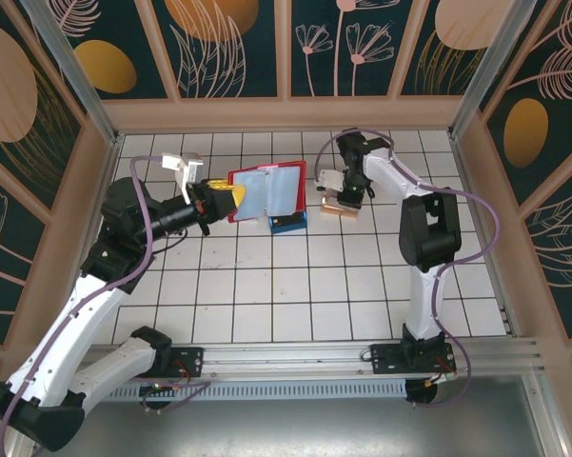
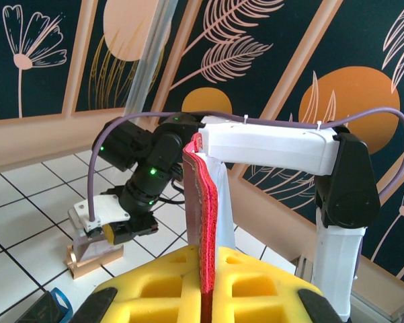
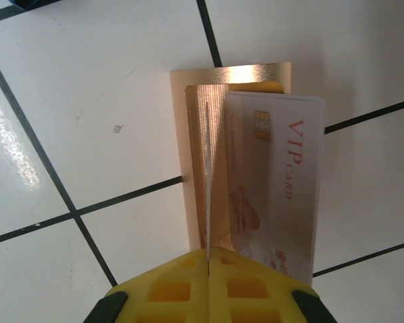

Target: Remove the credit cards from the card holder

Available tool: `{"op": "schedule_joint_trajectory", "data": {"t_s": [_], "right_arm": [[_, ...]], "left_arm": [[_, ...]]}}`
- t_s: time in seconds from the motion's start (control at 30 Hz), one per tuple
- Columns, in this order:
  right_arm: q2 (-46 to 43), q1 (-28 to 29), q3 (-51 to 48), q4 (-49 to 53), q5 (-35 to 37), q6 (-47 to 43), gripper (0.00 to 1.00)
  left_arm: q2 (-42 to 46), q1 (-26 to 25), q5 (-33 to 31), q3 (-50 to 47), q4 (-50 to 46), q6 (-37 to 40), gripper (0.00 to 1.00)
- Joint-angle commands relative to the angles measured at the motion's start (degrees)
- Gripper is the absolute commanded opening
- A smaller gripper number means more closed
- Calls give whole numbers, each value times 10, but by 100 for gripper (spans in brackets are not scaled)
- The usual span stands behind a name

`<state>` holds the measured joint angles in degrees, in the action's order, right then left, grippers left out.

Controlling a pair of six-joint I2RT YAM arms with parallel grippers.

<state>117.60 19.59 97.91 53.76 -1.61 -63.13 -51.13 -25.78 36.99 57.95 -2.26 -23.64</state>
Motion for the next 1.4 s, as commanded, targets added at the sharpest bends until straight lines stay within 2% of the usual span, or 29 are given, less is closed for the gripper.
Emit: {"op": "schedule_joint_trajectory", "data": {"t_s": [0.0,0.13,0.23,0.57,0.63,0.8,0.9,0.97,1.13,1.2,1.27,1.37], "right_arm": [[20,4,-4,-14,22,-4,4],[19,4,8,-23,33,2,12],[15,6,15,-29,33,6,21],[-9,10,22,-93,109,35,27],[-19,10,25,-101,120,46,35],[-56,9,49,-104,116,120,37],[-101,8,79,-97,37,192,37],[-153,5,63,-122,-31,235,39],[-288,6,-34,-210,-208,337,43],[-339,8,-84,-253,-271,372,49],[-388,14,-129,-287,-335,399,51],[-436,36,-172,-307,-382,423,51]], "left_arm": [[8,5,7,-1,26,-3,0],[9,5,7,2,24,-3,0],[8,5,6,5,22,-3,0],[4,5,2,17,13,-2,0],[4,5,0,17,12,-2,0],[5,5,-13,8,27,-13,0],[9,5,-16,-1,49,-25,0],[9,5,-16,-5,64,-37,0],[17,5,2,-41,152,-96,0],[17,5,11,-42,175,-114,0],[17,5,21,-36,192,-127,0],[17,5,45,-36,238,-156,0]]}}
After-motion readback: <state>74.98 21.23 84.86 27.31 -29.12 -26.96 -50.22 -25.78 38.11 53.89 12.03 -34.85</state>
